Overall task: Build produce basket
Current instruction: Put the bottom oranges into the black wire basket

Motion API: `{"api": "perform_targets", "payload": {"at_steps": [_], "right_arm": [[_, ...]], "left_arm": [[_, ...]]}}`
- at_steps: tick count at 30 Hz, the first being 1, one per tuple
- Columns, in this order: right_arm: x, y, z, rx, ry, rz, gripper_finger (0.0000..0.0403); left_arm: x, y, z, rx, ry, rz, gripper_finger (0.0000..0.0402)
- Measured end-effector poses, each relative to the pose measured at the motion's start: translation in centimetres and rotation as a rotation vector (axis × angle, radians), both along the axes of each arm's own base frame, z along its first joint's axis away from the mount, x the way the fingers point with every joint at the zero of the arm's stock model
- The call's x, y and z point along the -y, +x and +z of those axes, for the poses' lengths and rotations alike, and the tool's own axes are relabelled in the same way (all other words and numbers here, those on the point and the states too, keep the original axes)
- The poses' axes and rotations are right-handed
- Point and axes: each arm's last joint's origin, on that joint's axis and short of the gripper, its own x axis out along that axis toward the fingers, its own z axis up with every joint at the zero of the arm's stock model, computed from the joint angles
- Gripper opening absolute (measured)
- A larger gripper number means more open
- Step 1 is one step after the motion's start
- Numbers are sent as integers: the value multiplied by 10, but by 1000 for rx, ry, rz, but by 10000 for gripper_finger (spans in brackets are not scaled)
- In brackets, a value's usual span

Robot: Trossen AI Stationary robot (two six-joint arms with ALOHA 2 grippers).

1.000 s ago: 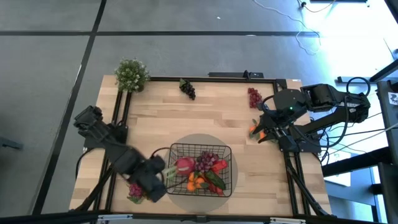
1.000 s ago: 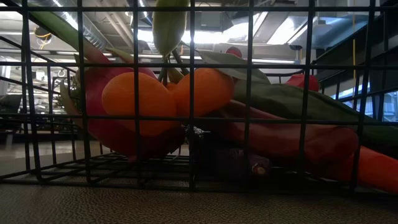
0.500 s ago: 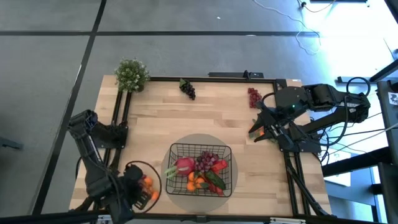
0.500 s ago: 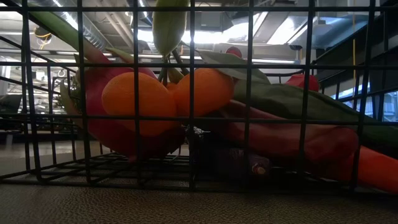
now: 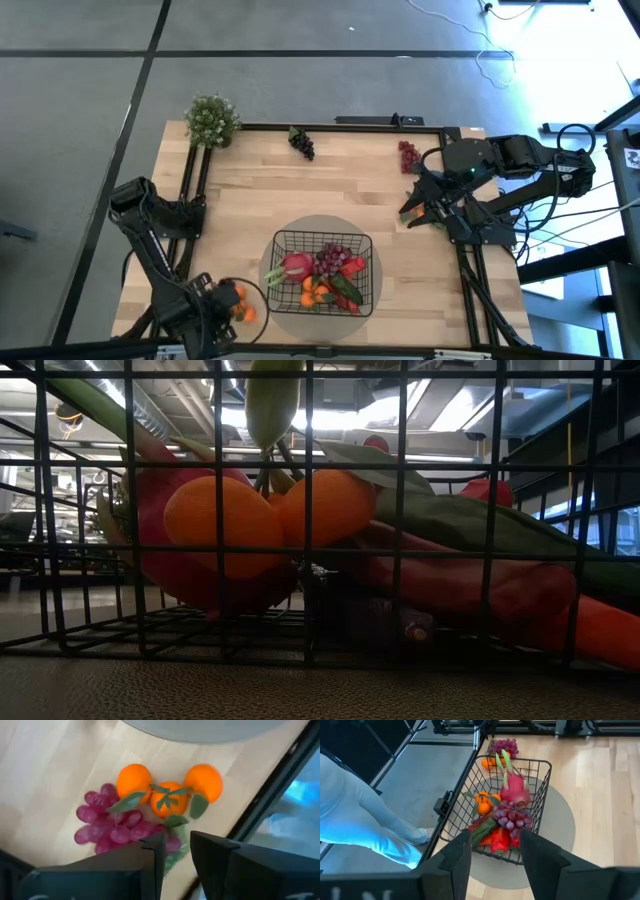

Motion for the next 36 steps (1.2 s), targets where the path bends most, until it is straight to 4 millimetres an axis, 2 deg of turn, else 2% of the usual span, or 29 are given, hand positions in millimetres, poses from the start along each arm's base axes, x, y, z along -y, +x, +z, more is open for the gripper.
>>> {"api": "perform_targets", "payload": {"at_steps": [4, 13, 36], "right_arm": [[0, 1, 1, 14, 2, 0, 154], [0, 2, 1, 15, 0, 1, 154], [0, 2, 1, 15, -4, 3, 154]], "left_arm": [[-4, -2, -10, 37, 78, -60, 78], [-6, -2, -17, 59, 137, -169, 72], [-6, -1, -20, 72, 141, -182, 69]]}}
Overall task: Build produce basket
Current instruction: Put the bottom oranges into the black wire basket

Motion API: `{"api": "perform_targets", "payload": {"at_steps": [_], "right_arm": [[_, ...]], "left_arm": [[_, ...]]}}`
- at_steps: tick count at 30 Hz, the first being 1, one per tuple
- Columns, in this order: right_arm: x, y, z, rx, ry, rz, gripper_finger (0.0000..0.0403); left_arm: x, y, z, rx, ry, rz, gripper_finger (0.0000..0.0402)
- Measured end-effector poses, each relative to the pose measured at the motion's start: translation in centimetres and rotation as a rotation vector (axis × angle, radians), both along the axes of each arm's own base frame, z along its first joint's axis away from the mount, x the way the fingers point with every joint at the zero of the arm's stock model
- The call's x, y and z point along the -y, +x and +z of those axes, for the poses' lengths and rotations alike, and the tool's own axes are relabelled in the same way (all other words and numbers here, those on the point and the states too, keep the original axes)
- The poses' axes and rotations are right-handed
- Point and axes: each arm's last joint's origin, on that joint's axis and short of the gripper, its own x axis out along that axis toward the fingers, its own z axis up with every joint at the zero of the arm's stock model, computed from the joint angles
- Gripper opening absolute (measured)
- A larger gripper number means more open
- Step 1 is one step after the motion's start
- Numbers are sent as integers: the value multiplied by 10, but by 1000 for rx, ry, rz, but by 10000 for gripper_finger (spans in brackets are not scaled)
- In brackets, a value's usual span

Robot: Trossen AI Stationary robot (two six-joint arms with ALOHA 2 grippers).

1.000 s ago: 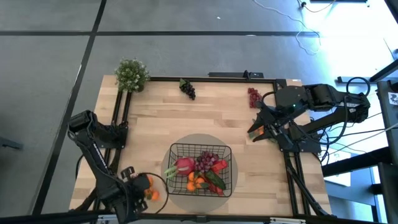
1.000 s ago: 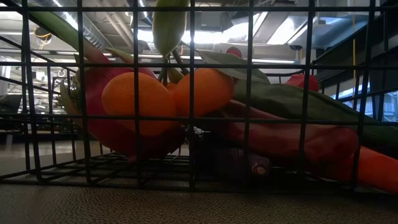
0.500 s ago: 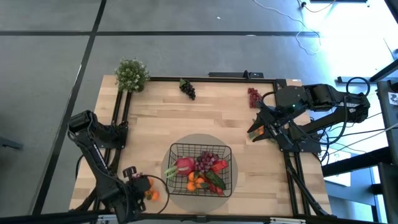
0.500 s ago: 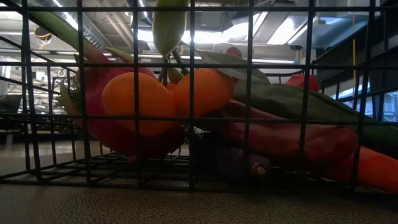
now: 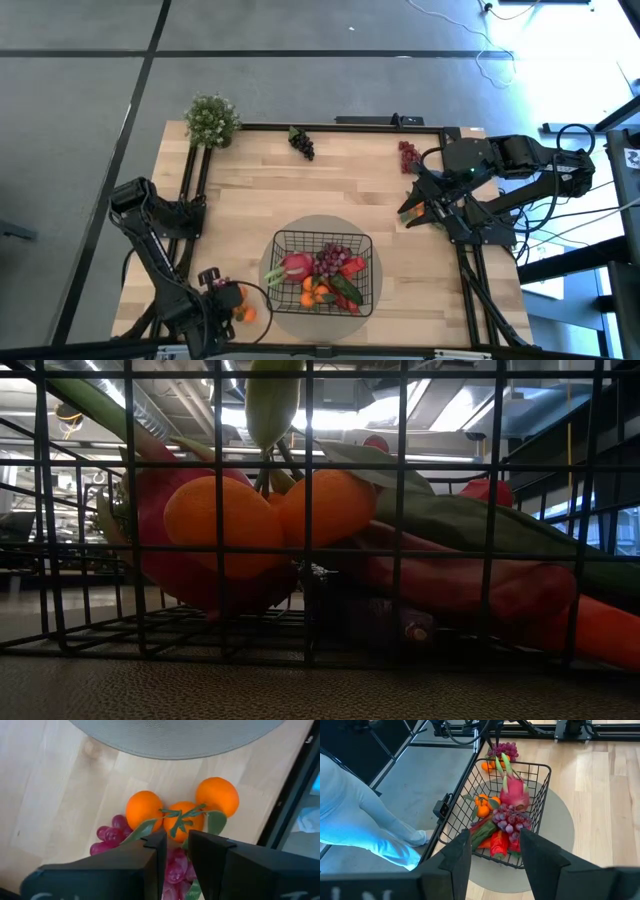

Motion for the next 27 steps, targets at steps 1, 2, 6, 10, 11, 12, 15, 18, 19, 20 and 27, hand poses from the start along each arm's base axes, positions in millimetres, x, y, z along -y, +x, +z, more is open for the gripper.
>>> {"api": "perform_targets", "payload": {"at_steps": [1, 2, 6, 10, 11, 12, 15, 18, 19, 20, 27], "right_arm": [[0, 0, 0, 0, 0, 0, 154], [0, 0, 0, 0, 0, 0, 154], [0, 0, 0, 0, 0, 0, 154], [0, 0, 0, -1, 1, -1, 154], [0, 0, 0, -1, 1, -1, 154], [0, 0, 0, -1, 1, -1, 154], [0, 0, 0, -1, 2, -1, 154], [0, 0, 0, -2, 2, -2, 154], [0, 0, 0, -2, 2, -2, 154], [0, 0, 0, -2, 2, -2, 154], [0, 0, 0, -2, 2, -2, 154]], "left_arm": [[0, 0, -1, -2, 3, 0, 69], [-1, 0, -2, -2, 6, 0, 69], [0, 0, -5, 3, -4, 1, 69], [-1, -1, -9, 2, -2, 1, 69], [-1, -1, -11, 4, -6, 1, 69], [-2, -1, -13, 6, -9, 1, 69], [-2, -1, -19, 12, -21, 1, 69], [-2, -1, -20, 15, -25, 1, 69], [-2, -1, -20, 14, -25, 1, 69], [-2, -1, -20, 14, -25, 1, 69], [-2, 0, -20, 16, -28, 5, 69]]}}
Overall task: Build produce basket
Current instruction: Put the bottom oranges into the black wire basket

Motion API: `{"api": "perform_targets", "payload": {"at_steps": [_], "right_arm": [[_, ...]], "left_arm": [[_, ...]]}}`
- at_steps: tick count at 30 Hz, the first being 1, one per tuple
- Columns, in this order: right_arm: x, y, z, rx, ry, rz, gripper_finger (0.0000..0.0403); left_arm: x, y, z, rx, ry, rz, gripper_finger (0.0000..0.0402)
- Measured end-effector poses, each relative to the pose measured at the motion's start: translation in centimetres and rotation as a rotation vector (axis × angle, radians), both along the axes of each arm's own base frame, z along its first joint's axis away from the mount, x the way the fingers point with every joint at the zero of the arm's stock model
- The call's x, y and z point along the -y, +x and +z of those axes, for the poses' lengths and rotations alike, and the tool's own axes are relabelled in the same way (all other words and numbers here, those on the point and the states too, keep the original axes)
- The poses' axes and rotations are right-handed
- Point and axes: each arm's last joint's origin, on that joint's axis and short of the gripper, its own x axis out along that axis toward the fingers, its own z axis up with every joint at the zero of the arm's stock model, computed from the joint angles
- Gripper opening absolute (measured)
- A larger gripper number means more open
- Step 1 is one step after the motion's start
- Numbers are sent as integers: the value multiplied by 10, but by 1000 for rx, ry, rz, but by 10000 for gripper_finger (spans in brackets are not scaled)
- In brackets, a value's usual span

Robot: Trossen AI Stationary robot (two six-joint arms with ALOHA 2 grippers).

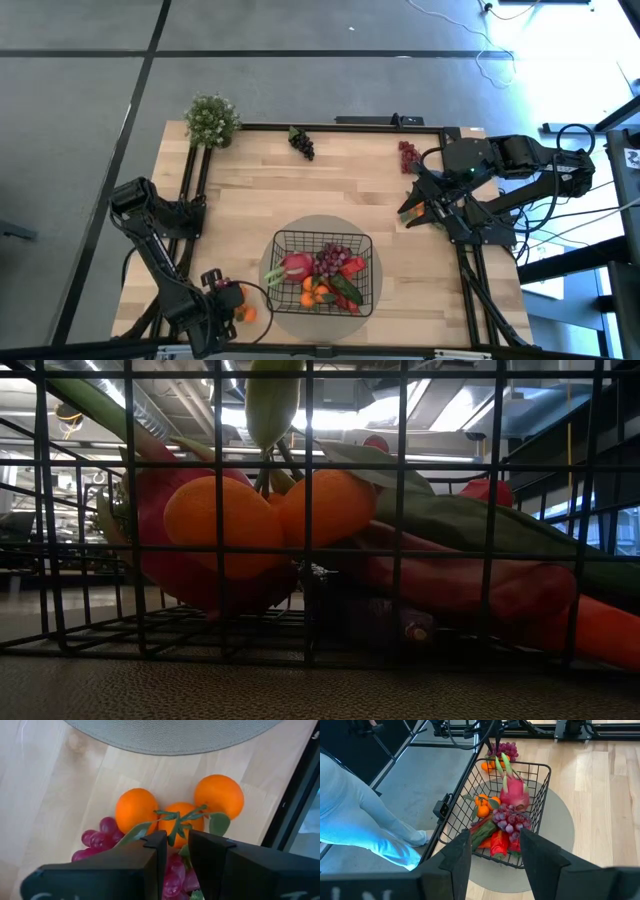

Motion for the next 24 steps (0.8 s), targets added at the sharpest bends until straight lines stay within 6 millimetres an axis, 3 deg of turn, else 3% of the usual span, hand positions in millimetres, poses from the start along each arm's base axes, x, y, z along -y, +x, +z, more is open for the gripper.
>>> {"api": "perform_targets", "payload": {"at_steps": [4, 10, 16, 24], "right_arm": [[0, 0, 0, 0, 0, 0, 154], [0, 0, 0, 5, 1, 0, 154], [0, 0, 1, 6, 2, -1, 154], [0, 0, 1, 5, 4, -2, 154]], "left_arm": [[-1, 2, 0, 0, 0, 7, 56], [-4, 7, 0, -4, -2, 26, 6], [-7, 11, 0, -26, -20, 50, 2], [-10, 11, 38, -5, -87, 43, 1]]}}
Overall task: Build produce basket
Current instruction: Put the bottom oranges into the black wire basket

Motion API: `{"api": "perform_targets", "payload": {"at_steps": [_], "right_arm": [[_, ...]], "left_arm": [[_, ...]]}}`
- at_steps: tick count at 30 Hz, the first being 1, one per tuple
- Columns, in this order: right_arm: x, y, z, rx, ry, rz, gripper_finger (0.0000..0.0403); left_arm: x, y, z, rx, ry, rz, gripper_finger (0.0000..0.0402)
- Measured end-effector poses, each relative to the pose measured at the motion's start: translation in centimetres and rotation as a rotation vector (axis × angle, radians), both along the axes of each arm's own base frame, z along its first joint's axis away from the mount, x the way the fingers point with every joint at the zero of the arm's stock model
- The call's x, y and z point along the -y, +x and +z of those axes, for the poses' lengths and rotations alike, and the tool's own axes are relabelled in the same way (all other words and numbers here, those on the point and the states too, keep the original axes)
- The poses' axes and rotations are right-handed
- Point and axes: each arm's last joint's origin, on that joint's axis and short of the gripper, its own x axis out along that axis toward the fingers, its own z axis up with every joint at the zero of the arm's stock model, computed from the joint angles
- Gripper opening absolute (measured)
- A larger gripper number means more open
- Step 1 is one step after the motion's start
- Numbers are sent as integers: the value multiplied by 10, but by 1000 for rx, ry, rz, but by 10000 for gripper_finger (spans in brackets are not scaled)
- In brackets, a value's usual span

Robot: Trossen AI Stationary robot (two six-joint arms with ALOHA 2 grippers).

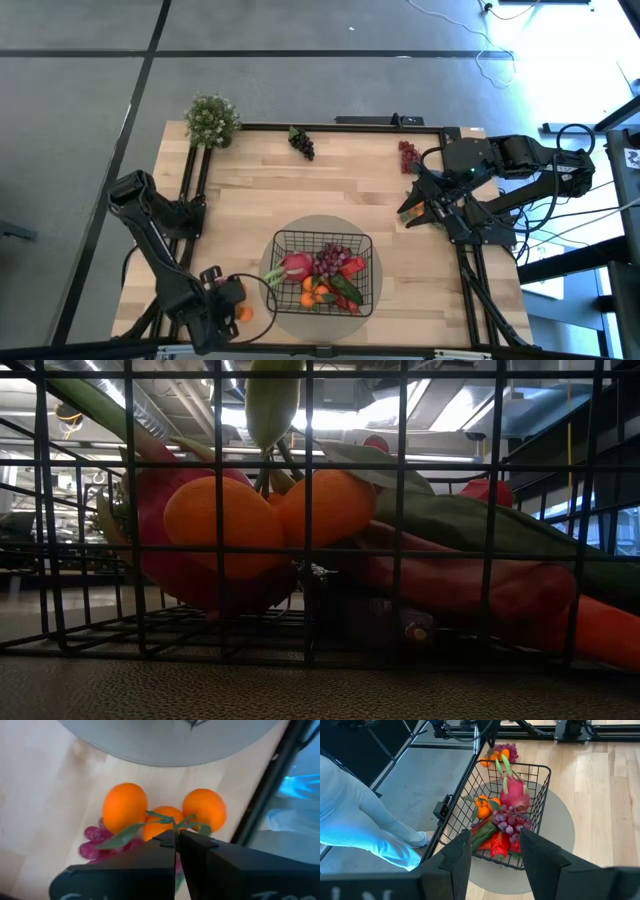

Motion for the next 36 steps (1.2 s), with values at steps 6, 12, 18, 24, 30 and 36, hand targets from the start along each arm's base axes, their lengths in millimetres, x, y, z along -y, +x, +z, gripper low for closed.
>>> {"api": "perform_targets", "payload": {"at_steps": [6, 12, 18, 24, 30, 36], "right_arm": [[0, 0, 0, 1, -1, 1, 154], [0, 0, 0, 1, -2, 2, 154], [0, 0, 0, 2, -3, 3, 154], [0, 0, 0, 2, -4, 3, 154], [0, 0, 0, 3, -5, 5, 154], [0, 0, 0, 8, -13, 11, 154]], "left_arm": [[-7, -5, 50, 44, -63, -3, 0], [-19, -11, 110, 167, -139, -10, 0], [-32, -3, 156, 425, -34, -52, 0], [-45, 29, 159, 485, -1, -61, 0], [-55, 53, 150, 505, -14, -98, 0], [-62, 69, 119, 478, 27, -88, 0]]}}
